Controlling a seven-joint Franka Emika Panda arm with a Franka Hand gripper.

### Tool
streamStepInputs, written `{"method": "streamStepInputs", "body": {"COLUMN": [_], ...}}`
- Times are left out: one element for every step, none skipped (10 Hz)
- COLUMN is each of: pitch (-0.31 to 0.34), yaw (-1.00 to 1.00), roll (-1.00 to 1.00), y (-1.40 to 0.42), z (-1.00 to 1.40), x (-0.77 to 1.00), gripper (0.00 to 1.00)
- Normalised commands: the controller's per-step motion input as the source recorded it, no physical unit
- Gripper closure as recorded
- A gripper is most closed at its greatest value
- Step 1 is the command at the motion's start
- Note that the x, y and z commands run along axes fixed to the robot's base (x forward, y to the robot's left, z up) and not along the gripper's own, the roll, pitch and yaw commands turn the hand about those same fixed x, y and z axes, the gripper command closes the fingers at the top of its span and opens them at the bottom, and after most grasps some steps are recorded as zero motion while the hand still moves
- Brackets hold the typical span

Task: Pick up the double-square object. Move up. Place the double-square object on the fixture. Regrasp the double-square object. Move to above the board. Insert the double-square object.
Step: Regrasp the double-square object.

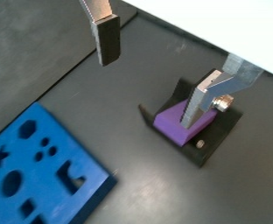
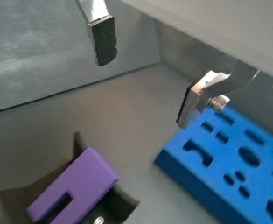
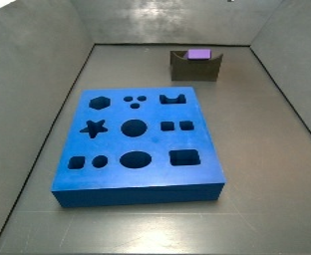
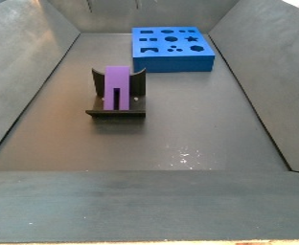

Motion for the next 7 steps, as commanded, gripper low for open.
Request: {"method": "streamStepInputs", "body": {"pitch": [0.038, 0.034, 0.029, 0.024, 0.023, 0.025, 0.031], "yaw": [0.01, 0.01, 0.01, 0.02, 0.02, 0.02, 0.02], "roll": [1.0, 1.0, 1.0, 1.0, 1.0, 1.0, 1.0], "y": [-0.04, -0.03, -0.03, -0.02, -0.02, -0.02, -0.02], "z": [0.02, 0.01, 0.01, 0.0, 0.01, 0.0, 0.01], "x": [-0.03, -0.03, -0.02, -0.01, -0.01, -0.01, -0.01], "gripper": [0.0, 0.0, 0.0, 0.0, 0.0, 0.0, 0.0]}}
